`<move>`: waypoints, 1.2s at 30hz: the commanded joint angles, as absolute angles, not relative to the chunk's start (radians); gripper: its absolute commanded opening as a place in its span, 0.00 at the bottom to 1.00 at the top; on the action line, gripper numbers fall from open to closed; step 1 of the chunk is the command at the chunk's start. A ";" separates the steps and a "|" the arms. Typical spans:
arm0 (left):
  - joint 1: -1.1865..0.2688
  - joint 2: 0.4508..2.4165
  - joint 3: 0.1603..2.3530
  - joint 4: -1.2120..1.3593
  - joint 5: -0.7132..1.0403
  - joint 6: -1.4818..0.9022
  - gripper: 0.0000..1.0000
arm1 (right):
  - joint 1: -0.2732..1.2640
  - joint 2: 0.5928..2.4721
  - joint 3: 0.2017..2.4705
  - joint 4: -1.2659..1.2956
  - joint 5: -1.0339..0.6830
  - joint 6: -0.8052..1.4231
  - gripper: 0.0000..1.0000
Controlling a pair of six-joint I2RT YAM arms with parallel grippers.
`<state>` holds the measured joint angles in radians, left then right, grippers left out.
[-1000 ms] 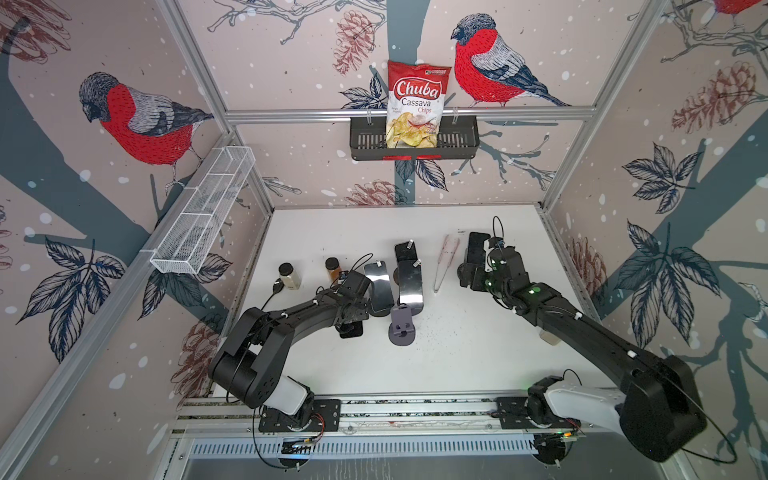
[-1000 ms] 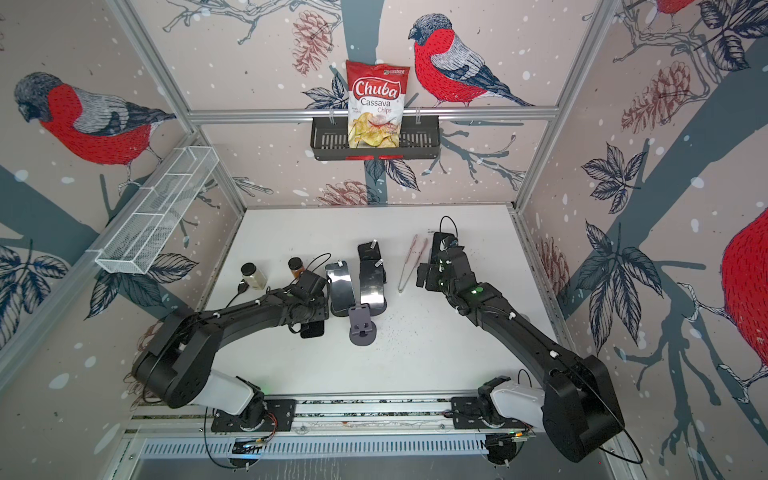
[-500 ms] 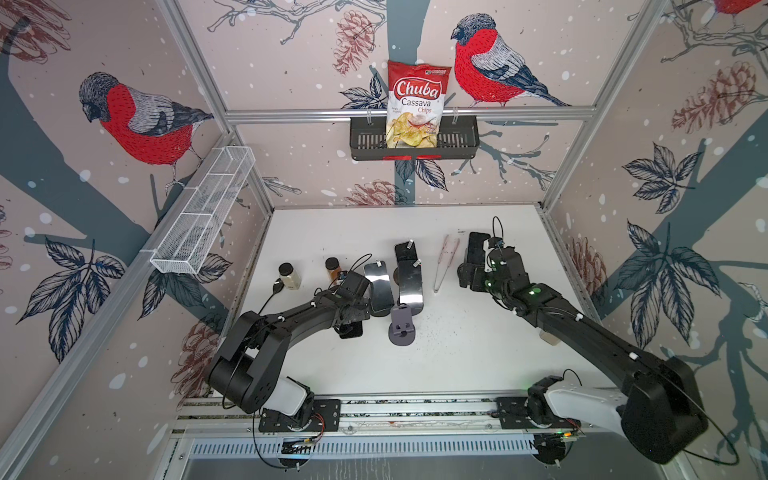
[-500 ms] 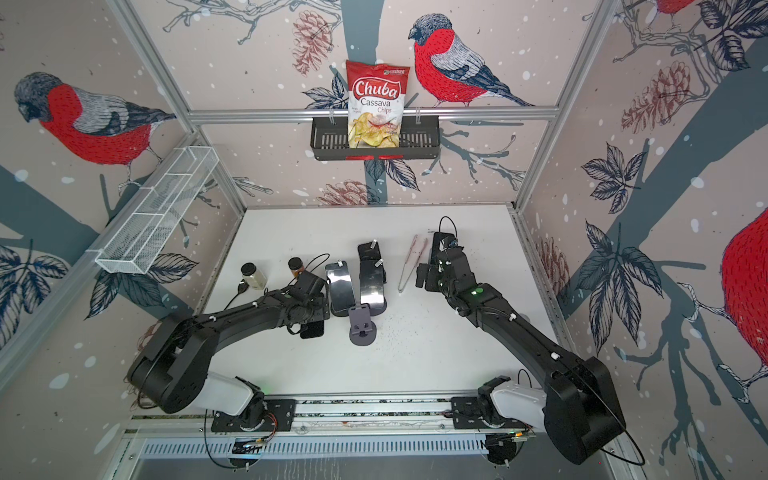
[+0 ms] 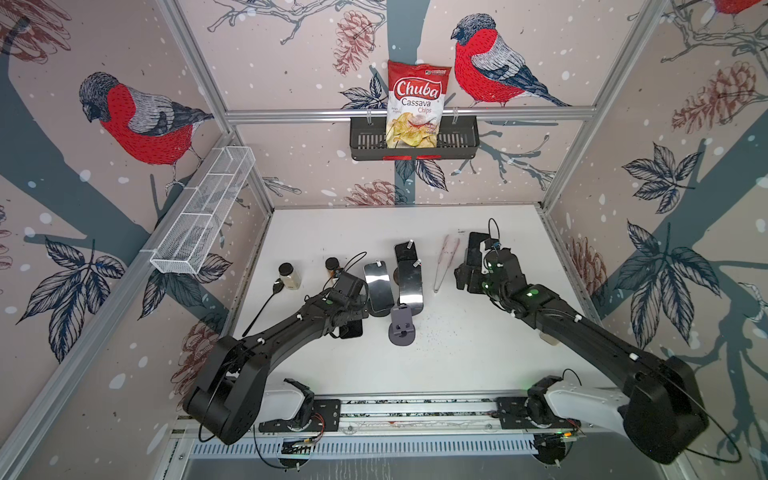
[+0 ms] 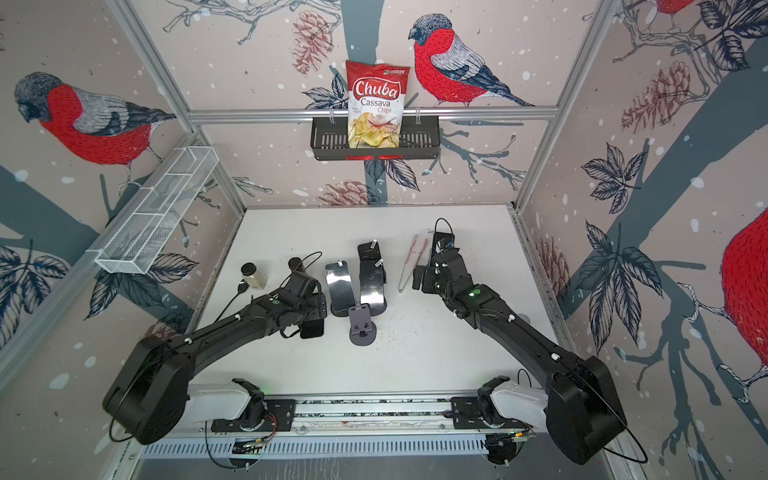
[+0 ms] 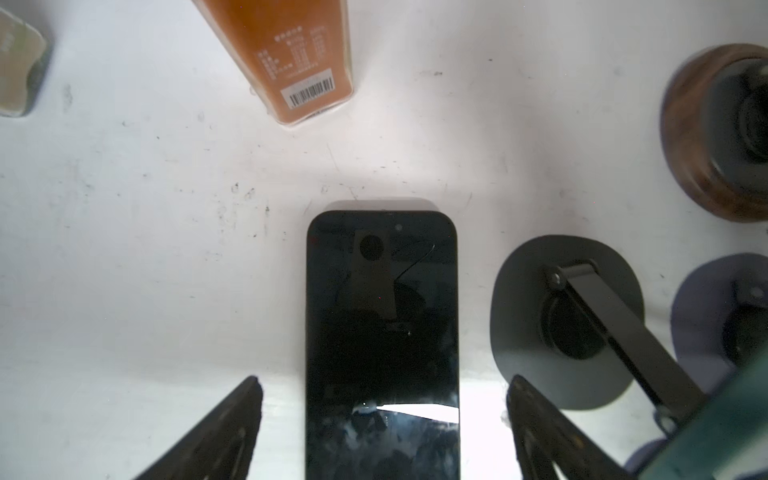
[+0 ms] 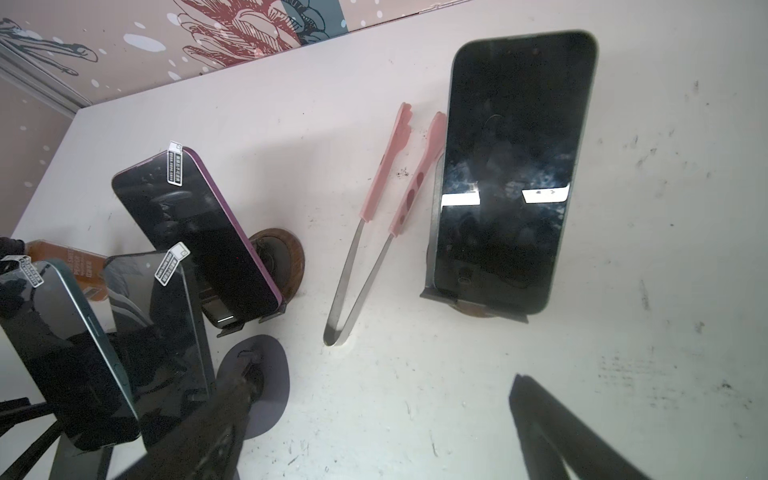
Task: Remove the phone from the phone stand
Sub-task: 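Open the left gripper to release the phone on the table, then reach the right gripper across to the empty grey phone stand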
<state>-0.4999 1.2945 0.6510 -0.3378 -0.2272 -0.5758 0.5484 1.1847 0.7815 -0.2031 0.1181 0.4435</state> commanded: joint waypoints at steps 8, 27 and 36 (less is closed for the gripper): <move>-0.499 1.122 0.615 -0.360 -0.199 -0.572 0.91 | 0.703 1.158 0.764 -0.217 0.095 0.412 0.99; -0.499 0.845 0.489 -0.091 -0.094 -0.634 0.94 | 1.068 1.340 0.874 -0.248 0.276 0.546 0.99; -0.499 0.759 0.431 -0.051 -0.119 -0.667 0.96 | 1.171 1.487 0.981 -0.278 0.346 0.592 0.99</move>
<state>-0.4999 0.7761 0.4484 -0.1143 -0.1116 -0.6514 1.1526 1.4578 0.9516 -0.2623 0.2981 0.5682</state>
